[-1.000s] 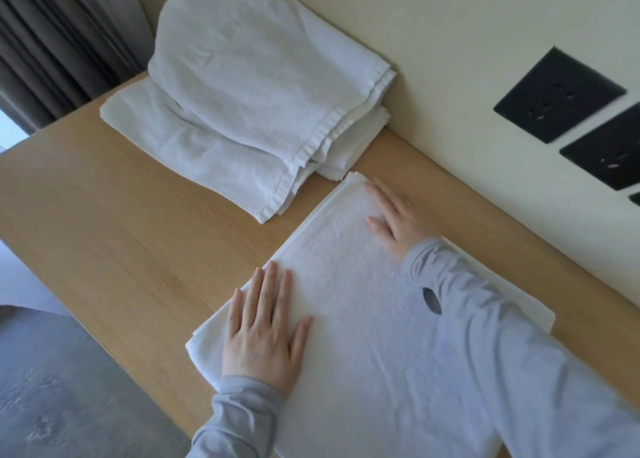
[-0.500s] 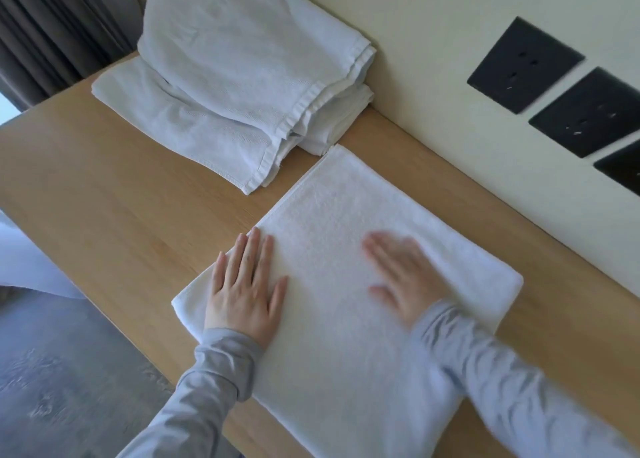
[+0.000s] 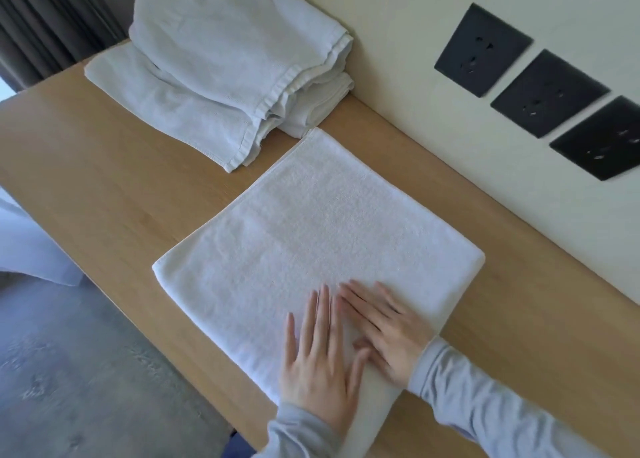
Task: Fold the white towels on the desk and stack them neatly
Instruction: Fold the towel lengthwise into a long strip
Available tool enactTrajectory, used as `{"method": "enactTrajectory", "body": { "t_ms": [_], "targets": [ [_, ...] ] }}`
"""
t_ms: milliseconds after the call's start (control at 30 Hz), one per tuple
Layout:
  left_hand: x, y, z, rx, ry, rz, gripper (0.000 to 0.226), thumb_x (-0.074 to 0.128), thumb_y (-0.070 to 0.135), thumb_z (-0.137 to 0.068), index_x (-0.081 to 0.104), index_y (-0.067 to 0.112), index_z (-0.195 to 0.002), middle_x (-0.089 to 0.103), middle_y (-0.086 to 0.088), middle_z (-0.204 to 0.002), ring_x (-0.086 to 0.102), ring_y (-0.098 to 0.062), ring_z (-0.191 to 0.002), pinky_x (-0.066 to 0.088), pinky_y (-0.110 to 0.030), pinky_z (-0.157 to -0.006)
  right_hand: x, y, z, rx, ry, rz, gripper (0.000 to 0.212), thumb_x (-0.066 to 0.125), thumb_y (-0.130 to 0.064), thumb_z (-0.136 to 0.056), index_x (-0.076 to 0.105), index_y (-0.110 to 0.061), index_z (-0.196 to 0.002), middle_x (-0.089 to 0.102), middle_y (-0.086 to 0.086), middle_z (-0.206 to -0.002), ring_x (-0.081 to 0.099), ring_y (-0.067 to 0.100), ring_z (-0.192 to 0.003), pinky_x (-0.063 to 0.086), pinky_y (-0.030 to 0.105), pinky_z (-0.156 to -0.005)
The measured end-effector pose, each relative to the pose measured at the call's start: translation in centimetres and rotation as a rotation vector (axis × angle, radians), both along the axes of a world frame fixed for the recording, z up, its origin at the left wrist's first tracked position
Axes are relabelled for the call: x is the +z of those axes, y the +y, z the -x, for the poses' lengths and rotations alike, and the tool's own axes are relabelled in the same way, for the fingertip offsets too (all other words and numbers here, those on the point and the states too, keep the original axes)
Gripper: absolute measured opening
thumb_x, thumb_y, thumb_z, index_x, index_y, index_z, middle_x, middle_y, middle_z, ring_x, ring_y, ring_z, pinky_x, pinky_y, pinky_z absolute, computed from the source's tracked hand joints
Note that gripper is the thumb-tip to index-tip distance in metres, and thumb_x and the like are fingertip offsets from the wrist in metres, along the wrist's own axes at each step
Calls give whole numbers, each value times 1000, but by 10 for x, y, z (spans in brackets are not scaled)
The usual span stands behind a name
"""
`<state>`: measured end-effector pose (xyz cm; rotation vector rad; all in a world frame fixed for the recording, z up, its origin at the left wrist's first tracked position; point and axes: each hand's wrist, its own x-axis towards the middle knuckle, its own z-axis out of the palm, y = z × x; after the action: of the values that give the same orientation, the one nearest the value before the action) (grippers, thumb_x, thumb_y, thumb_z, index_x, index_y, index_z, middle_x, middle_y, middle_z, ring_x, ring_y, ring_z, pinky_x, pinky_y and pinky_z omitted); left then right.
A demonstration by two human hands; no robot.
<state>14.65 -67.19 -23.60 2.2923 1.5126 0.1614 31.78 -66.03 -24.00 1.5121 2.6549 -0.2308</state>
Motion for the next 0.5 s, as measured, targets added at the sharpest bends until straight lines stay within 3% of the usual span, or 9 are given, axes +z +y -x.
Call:
{"method": "enactTrajectory", "body": {
  "t_ms": [100,233,333,500],
  "targets": [
    [-11,-15,3,40,57,36,72,18,55,-94,44,3,-136,37,-12,-147,38,-28,-134,24,-45,-108,1,6,-42,-56,-91,14,63,35,-40,-89,31,-8,-143,32,8,-151,30,24,-139,25,49,-110],
    [-24,-18,4,31,73,32,73,18,56,-93,35,5,-142,28,-11,-152,28,-25,-140,22,-47,-110,2,30,-111,-315,-128,44,62,22,-42,-93,20,-10,-146,21,6,-154,25,23,-141,20,46,-114],
    [-32,-22,3,36,61,-9,74,21,58,-93,32,5,-143,26,-11,-153,23,-24,-142,21,-47,-111,-2,41,-131,-464,-68,113,67,13,-47,-91,16,-11,-148,15,4,-156,21,19,-143,11,38,-118],
    [-28,-23,1,38,28,-41,74,18,57,-94,37,3,-140,31,-13,-150,25,-24,-140,22,-47,-110,-7,43,-132,-527,31,114,73,12,-53,-88,15,-13,-149,17,5,-156,18,19,-144,2,28,-116]
  ]
}}
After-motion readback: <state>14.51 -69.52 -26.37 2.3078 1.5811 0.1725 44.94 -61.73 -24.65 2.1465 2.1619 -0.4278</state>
